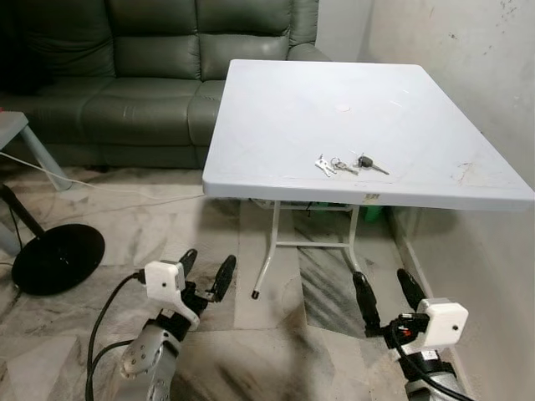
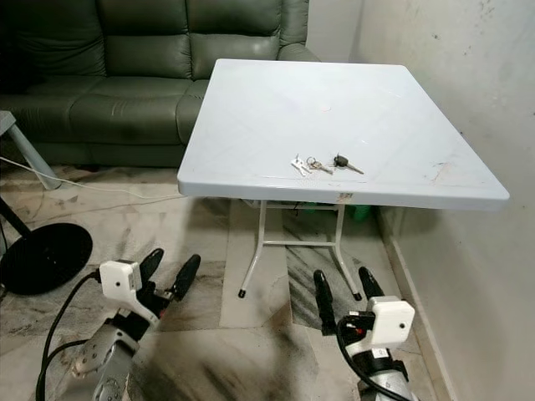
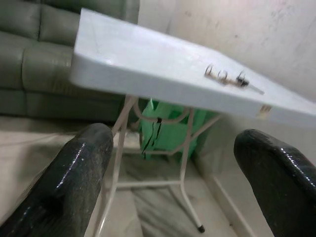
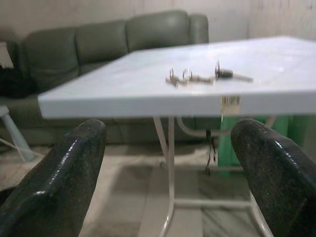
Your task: Hang keys on a hook
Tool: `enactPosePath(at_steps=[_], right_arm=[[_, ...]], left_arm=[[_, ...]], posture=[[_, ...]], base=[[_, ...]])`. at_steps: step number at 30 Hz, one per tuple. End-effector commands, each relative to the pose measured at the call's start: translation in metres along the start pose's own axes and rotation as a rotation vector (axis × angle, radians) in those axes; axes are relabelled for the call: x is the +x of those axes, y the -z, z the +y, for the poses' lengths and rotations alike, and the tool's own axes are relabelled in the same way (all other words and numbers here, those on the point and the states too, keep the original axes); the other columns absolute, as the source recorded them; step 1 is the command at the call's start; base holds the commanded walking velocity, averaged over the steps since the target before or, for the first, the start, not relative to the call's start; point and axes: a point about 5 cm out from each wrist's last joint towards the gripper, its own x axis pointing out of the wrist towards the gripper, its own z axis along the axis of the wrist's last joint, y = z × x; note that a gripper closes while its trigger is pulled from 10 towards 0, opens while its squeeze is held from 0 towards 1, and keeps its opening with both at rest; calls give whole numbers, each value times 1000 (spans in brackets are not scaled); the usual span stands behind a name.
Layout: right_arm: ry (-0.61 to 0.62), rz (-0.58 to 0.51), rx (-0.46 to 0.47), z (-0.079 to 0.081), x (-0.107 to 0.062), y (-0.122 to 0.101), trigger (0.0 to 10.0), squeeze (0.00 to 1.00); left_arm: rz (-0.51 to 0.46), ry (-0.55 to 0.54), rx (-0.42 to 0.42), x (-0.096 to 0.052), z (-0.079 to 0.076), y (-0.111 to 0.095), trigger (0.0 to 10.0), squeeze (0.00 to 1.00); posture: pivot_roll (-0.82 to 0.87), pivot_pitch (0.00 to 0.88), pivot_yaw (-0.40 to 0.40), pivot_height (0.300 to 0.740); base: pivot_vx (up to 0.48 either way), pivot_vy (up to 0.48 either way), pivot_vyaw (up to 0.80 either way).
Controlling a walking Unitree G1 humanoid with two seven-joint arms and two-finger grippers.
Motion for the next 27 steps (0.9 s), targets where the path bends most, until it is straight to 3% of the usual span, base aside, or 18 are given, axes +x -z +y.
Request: enactPosePath(at_steps=[1, 3, 4, 6, 7, 27], right_arm=[[0, -23, 10, 2, 5, -8, 10000, 1000], [13, -17, -9, 2, 7, -9, 10000, 1000], [17, -24, -43, 2, 10, -14, 10000, 835], [12, -29, -45, 3, 10, -15, 10000, 835], [11, -30, -43, 3, 10, -16, 10000, 0], [112, -27, -58, -6, 27, -22, 10000, 0]], left_arm=[[-22, 2, -6, 3, 0, -9, 10000, 0], [-28, 3, -3, 5, 0, -12, 10000, 0], [-37, 7, -2, 7, -1, -19, 10000, 0], [-38, 8, -3, 8, -1, -19, 10000, 0], [-36, 9, -5, 8, -1, -20, 10000, 0], [-7, 16, 20, 17, 1, -23, 10000, 0]], posture=[[-43, 18, -39, 740], [-39, 17, -42, 740], [-39, 17, -42, 740], [-37, 18, -42, 740], [-36, 19, -43, 740], [-33, 0, -40, 740]], base=[[0, 0, 0], [0, 0, 0], [0, 0, 0], [0, 0, 0], [0, 0, 0], [0, 0, 0]])
